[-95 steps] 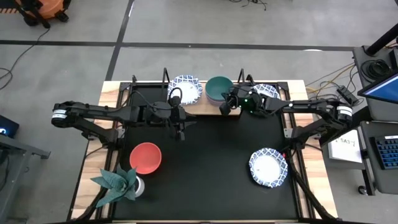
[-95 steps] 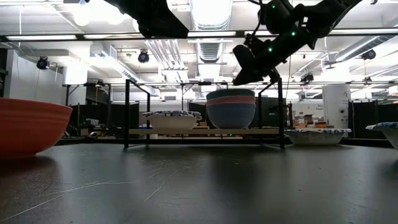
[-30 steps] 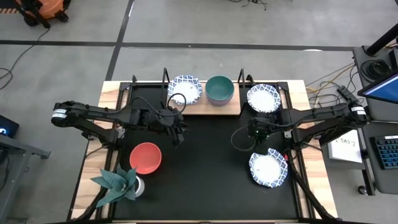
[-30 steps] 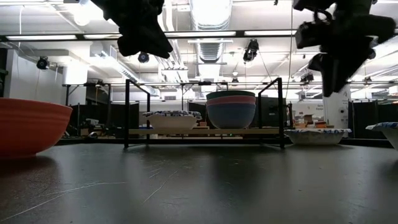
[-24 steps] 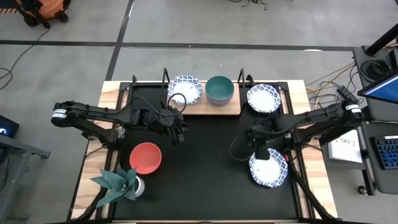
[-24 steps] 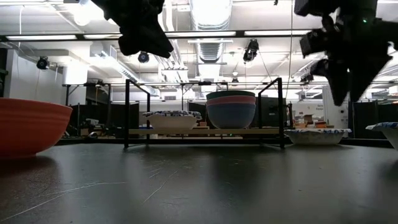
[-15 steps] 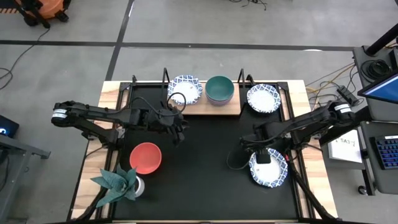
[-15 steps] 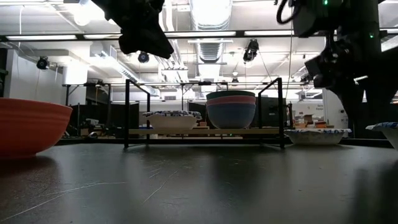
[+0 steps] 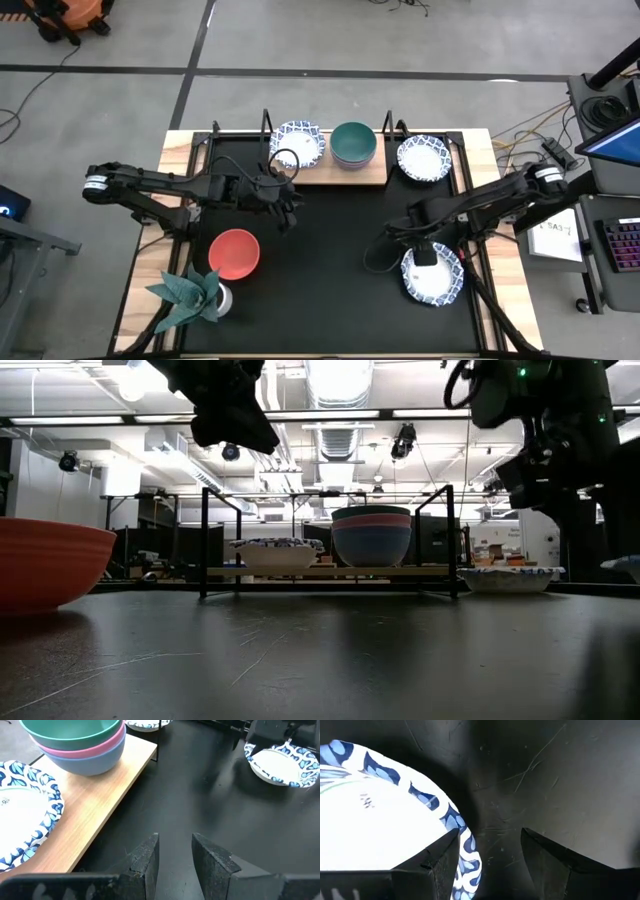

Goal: Place and stack bowls onto a shelf
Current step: Stack the white bowl on top of the other white bowls on the shelf

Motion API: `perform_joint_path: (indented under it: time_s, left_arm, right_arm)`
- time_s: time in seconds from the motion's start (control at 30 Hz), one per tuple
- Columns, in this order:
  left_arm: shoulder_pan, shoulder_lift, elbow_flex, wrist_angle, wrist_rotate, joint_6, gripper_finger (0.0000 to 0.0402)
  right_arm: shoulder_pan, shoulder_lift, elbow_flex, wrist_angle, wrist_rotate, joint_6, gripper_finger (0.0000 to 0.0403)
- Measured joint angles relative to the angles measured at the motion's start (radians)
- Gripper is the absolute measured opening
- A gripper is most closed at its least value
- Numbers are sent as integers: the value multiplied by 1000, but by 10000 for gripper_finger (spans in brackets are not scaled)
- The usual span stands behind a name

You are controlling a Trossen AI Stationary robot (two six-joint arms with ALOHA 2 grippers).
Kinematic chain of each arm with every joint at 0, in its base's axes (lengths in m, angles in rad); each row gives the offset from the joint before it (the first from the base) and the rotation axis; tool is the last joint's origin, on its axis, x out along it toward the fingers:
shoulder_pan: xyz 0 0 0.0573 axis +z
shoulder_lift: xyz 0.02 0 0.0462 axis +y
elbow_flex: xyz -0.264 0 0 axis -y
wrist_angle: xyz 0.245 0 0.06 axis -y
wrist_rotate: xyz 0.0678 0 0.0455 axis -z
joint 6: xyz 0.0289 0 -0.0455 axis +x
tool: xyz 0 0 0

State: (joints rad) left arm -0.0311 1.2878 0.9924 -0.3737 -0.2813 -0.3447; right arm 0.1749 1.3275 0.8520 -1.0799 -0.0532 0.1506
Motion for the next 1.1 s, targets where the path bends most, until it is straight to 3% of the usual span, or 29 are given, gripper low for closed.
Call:
perform_joint_path:
  time_s: [0.27,0.6,0.73,0.93,1.1]
  left_arm:
    - [0,11,0,10,0,0,97]
    - [0,70,1,37,0,23,97]
    - [0,80,1,47,0,32,97]
    - [0,82,2,68,2,31,97]
    - [0,82,2,88,3,30,97]
  right_arm:
    - [8,-78,0,-11,-60,80,201]
    - [77,-52,-65,81,-59,136,196]
    - [76,-48,-72,95,-52,141,153]
    - [76,-49,-72,122,-52,139,28]
    - [76,-50,-72,152,1,163,13]
